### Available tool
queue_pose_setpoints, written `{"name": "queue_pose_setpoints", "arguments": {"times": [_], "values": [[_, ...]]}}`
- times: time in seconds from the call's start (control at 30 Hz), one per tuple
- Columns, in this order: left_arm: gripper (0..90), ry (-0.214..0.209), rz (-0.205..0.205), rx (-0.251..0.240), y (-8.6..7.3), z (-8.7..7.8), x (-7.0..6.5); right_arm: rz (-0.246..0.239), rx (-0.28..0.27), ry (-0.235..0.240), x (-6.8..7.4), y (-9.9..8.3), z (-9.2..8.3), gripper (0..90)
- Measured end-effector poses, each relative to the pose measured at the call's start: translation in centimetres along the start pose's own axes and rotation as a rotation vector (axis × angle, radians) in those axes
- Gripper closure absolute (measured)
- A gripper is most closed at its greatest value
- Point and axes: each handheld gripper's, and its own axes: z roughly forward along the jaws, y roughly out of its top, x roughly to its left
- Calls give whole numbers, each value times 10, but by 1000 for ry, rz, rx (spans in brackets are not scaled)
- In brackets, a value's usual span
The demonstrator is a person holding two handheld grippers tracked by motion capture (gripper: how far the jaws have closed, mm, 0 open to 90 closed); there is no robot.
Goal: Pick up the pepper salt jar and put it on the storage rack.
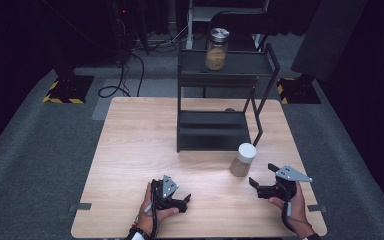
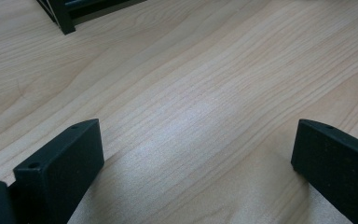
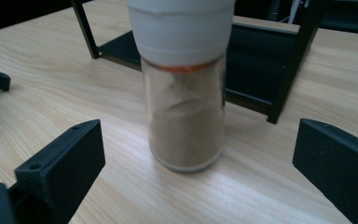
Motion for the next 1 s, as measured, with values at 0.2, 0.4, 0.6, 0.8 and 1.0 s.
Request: {"name": "queue_pose_setpoints", "arguments": {"times": [0.2,0.4,0.6,0.8,1.0], "values": [[21,0,0,0,0,0,0,-1,-26,0,3,8,7,17],[21,0,0,0,0,0,0,-5,-35,0,7,14,15,18],[22,0,1,0,0,0,0,12,-44,6,8,16,23,25],[22,0,2,0,0,0,0,17,-60,13,11,18,32,78],[22,-3,2,0,0,-1,0,44,-82,14,13,15,42,135]]}}
